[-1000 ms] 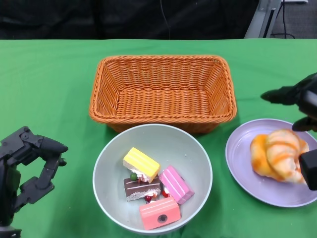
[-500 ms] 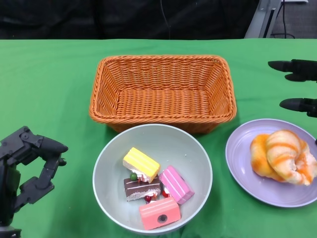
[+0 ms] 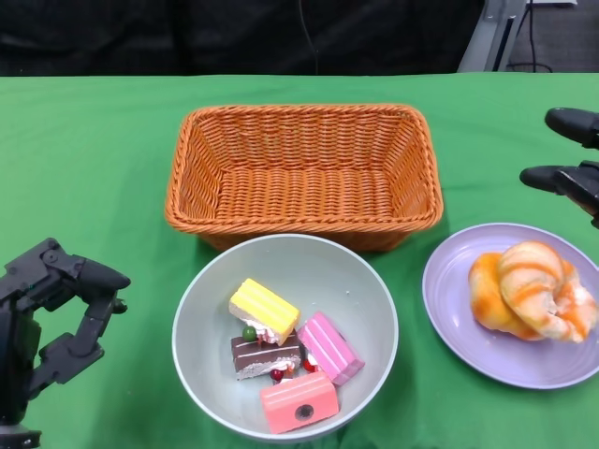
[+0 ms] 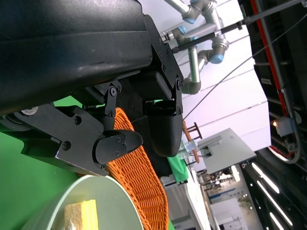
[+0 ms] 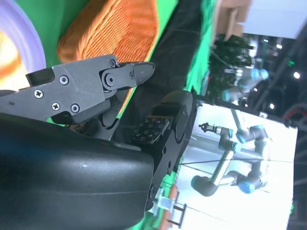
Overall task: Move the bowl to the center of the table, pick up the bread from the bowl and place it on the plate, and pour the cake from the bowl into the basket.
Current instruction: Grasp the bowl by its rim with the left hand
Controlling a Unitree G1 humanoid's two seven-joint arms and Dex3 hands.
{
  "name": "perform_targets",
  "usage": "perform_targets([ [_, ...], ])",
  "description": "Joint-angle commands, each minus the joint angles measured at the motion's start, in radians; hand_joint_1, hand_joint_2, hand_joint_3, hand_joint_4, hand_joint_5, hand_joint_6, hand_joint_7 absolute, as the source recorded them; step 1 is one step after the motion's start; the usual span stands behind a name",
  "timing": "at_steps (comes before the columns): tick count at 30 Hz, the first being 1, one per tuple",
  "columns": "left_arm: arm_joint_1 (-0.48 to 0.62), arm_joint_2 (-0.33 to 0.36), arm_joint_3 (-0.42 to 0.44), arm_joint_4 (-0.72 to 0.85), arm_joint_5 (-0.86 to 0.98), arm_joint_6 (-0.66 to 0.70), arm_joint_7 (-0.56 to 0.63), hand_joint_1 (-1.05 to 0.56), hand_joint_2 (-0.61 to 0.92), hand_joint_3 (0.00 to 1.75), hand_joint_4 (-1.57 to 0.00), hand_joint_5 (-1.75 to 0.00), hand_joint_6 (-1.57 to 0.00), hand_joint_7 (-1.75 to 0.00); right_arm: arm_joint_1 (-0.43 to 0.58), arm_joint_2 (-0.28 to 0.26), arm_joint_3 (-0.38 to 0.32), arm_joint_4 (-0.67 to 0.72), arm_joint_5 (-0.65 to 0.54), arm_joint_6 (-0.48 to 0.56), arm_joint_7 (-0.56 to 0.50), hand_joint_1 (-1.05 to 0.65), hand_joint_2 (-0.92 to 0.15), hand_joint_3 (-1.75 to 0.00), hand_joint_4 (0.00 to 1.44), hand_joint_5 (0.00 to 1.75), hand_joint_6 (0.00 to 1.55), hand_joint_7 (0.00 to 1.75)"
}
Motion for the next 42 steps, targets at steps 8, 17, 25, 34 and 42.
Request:
perform_targets([
  [8, 0.005, 0.021, 0.001, -0.001, 0.009, -0.01, -0.007, -0.01, 0.73, 0.69, -0.74, -1.44, -0.77, -1.16, 0.115, 0.094, -0.06, -0.117, -0.025, -0.018, 0.021, -0.11, -0.92, -0.24, 0.63, 1.2, 0.92, 0.36],
  [17, -0.009, 0.03, -0.001, 0.027, 0.031, -0.028, -0.006, -0.02, 0.72, 0.7, -0.75, -1.42, -0.78, -1.17, 0.228, 0.177, -0.037, -0.138, -0.077, -0.164, 0.093, -0.02, -0.86, -0.41, 0.69, 1.4, 0.75, 0.99],
  [25, 0.001, 0.023, -0.012, 0.022, 0.032, -0.025, -0.011, -0.03, 0.72, 0.68, -0.77, -1.4, -0.8, -1.15, 0.257, 0.221, -0.023, -0.121, -0.133, -0.22, 0.07, -0.03, -0.73, -0.67, 0.68, 1.39, 0.7, 1.09],
  [34, 0.013, 0.023, -0.035, 0.023, 0.033, -0.029, -0.013, -0.03, 0.71, 0.7, -0.76, -1.41, -0.78, -1.14, 0.246, 0.232, -0.022, -0.089, -0.13, -0.255, 0.083, 0.02, -0.69, -0.78, 0.65, 1.43, 0.66, 1.17],
  [42, 0.044, 0.083, -0.076, -0.043, 0.126, -0.035, -0.056, -0.02, 0.72, 0.66, -0.71, -1.15, -0.83, -0.79, 0.217, 0.227, -0.034, -0.039, -0.139, -0.285, 0.075, 0.03, -0.65, -0.83, 0.66, 1.38, 0.67, 1.13],
])
